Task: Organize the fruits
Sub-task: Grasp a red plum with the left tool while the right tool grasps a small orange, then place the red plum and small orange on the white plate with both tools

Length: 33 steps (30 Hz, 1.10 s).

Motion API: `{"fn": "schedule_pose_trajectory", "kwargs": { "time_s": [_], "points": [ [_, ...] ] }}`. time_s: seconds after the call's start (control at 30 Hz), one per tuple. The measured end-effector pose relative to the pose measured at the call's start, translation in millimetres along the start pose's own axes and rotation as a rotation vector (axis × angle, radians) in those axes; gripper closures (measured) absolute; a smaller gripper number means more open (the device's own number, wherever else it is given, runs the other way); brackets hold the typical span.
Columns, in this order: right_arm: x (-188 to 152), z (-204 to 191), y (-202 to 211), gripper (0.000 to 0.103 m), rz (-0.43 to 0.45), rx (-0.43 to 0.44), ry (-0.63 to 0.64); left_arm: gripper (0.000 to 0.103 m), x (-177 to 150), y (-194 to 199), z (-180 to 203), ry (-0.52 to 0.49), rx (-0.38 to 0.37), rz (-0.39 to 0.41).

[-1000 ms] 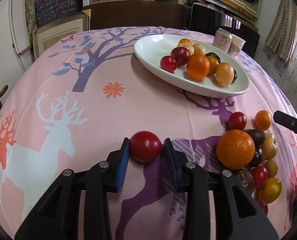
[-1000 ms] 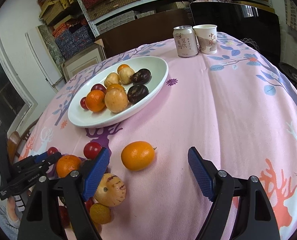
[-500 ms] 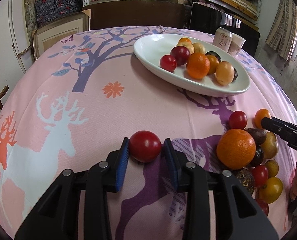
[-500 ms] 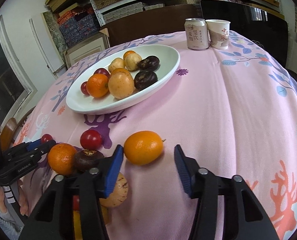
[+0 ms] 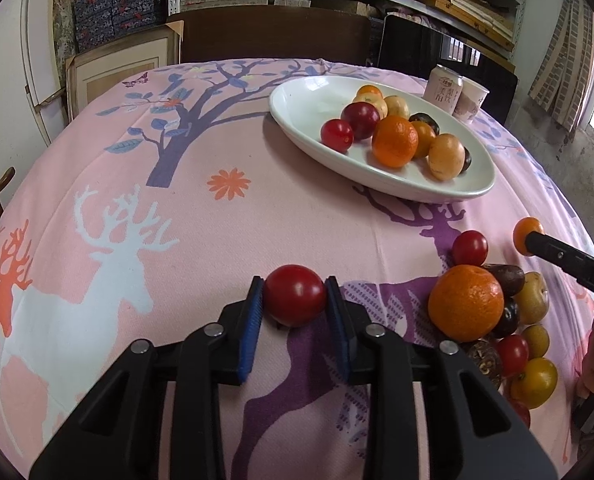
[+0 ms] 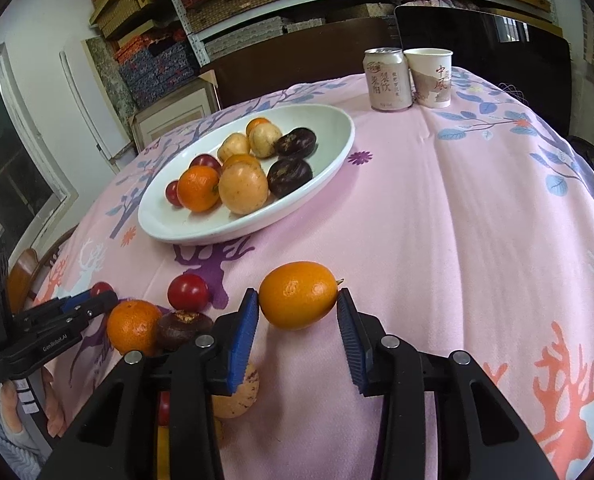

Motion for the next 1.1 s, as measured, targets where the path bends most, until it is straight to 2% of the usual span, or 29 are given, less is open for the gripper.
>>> {"fn": "schedule_pose_trajectory", "kwargs": {
  "time_s": [0.23, 0.4, 0.57, 0.67, 0.9, 1.1],
  "points": [
    [0.8, 1.2, -0.2, 0.062, -0.003, -0.001, -0.008, 0.073, 0.2, -0.2, -2.3, 0.006, -0.01, -0.004],
    [0.9, 1.8, 6.2, 0.062, 0.021, -0.002, -0.015, 0.073, -0.9, 10.1, 0.8, -0.007, 0.012, 0.032],
    [0.7, -4.0, 19.8, 0.062, 0.07, -0.005, 0.005, 0.073, 6.8, 28.1, 9.4, -0.027, -0.013, 0.079],
    [1.2, -6.7, 26.4, 0.062, 0.089, 0.006, 0.01, 0.073, 24.3, 36.3, 16.9, -0.029, -0.056, 0.095],
    [10.1, -3.1, 36.8, 0.062, 0.12, 0.029, -0.012, 0.073, 80.0, 37.1, 30.4, -0.036, -0.077, 0.12],
    [54.9, -20.9, 37.9, 0.062, 0.125, 0.017, 0.047, 0.073, 133.0, 22.0, 22.8, -0.001, -0.069, 0.124]
  ]
}}
Point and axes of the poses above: each gripper's, at about its wrist camera, not at the fingertips, and y roughly against the way its jaws point, z to its right, x to its top, the point moved 4 cm from there along -y, roughly the way its jaws point, and after that the axes turned 15 degrees about -z, right-handed, at the moved point
